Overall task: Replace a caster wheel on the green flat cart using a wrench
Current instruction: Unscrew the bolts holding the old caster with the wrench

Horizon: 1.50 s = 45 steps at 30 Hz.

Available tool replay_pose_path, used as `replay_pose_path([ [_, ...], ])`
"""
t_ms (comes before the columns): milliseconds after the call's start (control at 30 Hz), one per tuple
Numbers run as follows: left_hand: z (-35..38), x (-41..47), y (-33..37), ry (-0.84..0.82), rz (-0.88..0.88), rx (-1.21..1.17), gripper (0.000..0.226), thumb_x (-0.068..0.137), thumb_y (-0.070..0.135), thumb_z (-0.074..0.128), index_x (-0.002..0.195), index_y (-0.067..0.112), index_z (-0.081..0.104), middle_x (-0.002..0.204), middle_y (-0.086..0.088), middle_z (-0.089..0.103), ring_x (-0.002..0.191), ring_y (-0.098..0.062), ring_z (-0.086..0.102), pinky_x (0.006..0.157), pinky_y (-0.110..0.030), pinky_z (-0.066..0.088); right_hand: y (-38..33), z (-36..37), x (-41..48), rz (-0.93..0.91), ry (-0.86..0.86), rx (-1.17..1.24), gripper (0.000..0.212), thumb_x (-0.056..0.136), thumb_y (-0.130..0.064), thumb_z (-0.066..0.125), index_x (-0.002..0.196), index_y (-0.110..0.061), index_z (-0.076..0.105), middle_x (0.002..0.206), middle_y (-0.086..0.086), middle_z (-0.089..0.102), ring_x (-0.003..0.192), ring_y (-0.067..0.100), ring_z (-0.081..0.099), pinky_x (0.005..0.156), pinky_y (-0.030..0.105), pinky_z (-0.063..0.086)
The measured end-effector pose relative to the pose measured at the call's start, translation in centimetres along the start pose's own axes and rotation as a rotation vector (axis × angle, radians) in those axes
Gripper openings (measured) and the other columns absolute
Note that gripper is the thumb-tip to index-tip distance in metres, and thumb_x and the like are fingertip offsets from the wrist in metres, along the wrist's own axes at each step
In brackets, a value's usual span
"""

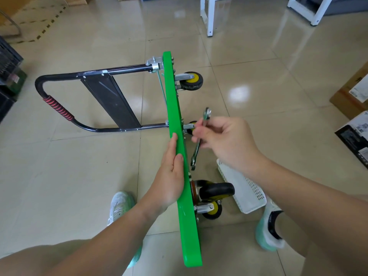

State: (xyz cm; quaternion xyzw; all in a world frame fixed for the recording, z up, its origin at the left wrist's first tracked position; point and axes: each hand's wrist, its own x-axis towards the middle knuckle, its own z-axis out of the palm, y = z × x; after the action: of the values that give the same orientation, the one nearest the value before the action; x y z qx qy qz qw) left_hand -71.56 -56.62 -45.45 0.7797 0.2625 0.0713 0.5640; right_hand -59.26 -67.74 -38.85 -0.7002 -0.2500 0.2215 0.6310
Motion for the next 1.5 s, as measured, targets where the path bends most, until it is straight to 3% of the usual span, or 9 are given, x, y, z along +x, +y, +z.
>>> replay_pose_path([
  [67, 0.0, 0.0, 0.1, -0.004, -0.011, 0.000, 0.055, 0.114, 0.025, 0.026, 0.164, 0.038, 0.008, 0.165, 0.024, 0.016, 0.150, 0.009, 0.015, 0.102, 0.011, 0.009, -0.5, -1.1, 1.6, 0.105, 0.034, 0.092, 0.017, 0.094, -0.007, 0.067, 0.084, -0.020, 0.072, 0.073, -0.002, 0.075, 0.078, 0.022, 0.076, 0.070, 0.030, 0.063],
  [200, -0.1, 0.1, 0.0, -0.014, -0.004, 0.010, 0.055, 0.114, 0.025, 0.026, 0.163, 0.039, 0.008, 0.168, 0.023, 0.014, 0.151, 0.011, 0.012, 0.108, 0.007, 0.008, 0.9, -1.2, 4.0, 0.290, -0.064, 0.099, 0.009, 0.097, -0.012, 0.063, 0.090, -0.011, 0.069, 0.082, 0.009, 0.072, 0.075, 0.027, 0.075, 0.073, 0.037, 0.064],
  [433, -0.4, 0.3, -0.1, -0.041, 0.010, 0.016, 0.054, 0.114, 0.023, 0.026, 0.158, 0.045, 0.004, 0.170, 0.020, 0.010, 0.154, 0.009, 0.006, 0.129, -0.022, 0.006, 2.8, 0.2, 6.2, 0.405, -0.167, 0.095, 0.014, 0.097, -0.017, 0.065, 0.099, -0.003, 0.067, 0.086, 0.012, 0.071, 0.068, 0.023, 0.073, 0.067, 0.033, 0.063],
  [567, -0.5, 0.2, -0.1, -0.055, 0.018, 0.012, 0.053, 0.114, 0.023, 0.026, 0.154, 0.049, 0.003, 0.171, 0.019, 0.010, 0.155, 0.007, 0.005, 0.130, -0.027, 0.007, 3.7, 0.7, 7.0, 0.442, -0.188, 0.093, 0.017, 0.096, -0.018, 0.066, 0.101, -0.003, 0.067, 0.085, 0.011, 0.071, 0.064, 0.022, 0.073, 0.064, 0.033, 0.062],
  [933, -0.5, 0.2, 0.0, -0.049, 0.007, 0.001, 0.055, 0.114, 0.020, 0.028, 0.159, 0.044, 0.008, 0.170, 0.019, 0.012, 0.155, 0.009, 0.006, 0.128, -0.023, 0.007, 4.9, 1.4, 7.4, 0.419, -0.238, 0.079, 0.014, 0.097, -0.019, 0.064, 0.094, -0.007, 0.070, 0.085, 0.009, 0.071, 0.075, 0.027, 0.072, 0.071, 0.037, 0.063],
  [1033, -0.5, 0.3, -0.3, -0.047, -0.002, -0.004, 0.056, 0.114, 0.022, 0.029, 0.162, 0.041, 0.009, 0.171, 0.018, 0.013, 0.154, 0.008, 0.008, 0.129, -0.026, 0.009, 5.0, 1.6, 7.1, 0.421, -0.227, 0.076, 0.014, 0.098, -0.019, 0.064, 0.098, -0.007, 0.071, 0.087, 0.008, 0.074, 0.078, 0.028, 0.074, 0.066, 0.032, 0.062],
  [1300, -0.4, 0.4, -0.6, -0.046, -0.005, -0.009, 0.056, 0.113, 0.023, 0.029, 0.164, 0.037, 0.008, 0.170, 0.017, 0.015, 0.153, 0.008, 0.014, 0.128, -0.022, 0.012, 5.4, 1.8, 6.7, 0.435, -0.245, 0.082, 0.020, 0.096, -0.017, 0.067, 0.106, -0.001, 0.072, 0.094, 0.016, 0.077, 0.082, 0.028, 0.076, 0.072, 0.035, 0.063],
  [1500, -0.3, 0.5, -0.6, -0.036, 0.019, -0.003, 0.056, 0.113, 0.020, 0.029, 0.164, 0.034, 0.009, 0.169, 0.017, 0.017, 0.153, 0.008, 0.015, 0.125, -0.016, 0.012, 3.9, 1.2, 5.2, 0.276, -0.230, 0.064, 0.010, 0.092, -0.016, 0.071, 0.098, -0.012, 0.079, 0.096, 0.007, 0.078, 0.095, 0.022, 0.074, 0.092, 0.043, 0.059],
])
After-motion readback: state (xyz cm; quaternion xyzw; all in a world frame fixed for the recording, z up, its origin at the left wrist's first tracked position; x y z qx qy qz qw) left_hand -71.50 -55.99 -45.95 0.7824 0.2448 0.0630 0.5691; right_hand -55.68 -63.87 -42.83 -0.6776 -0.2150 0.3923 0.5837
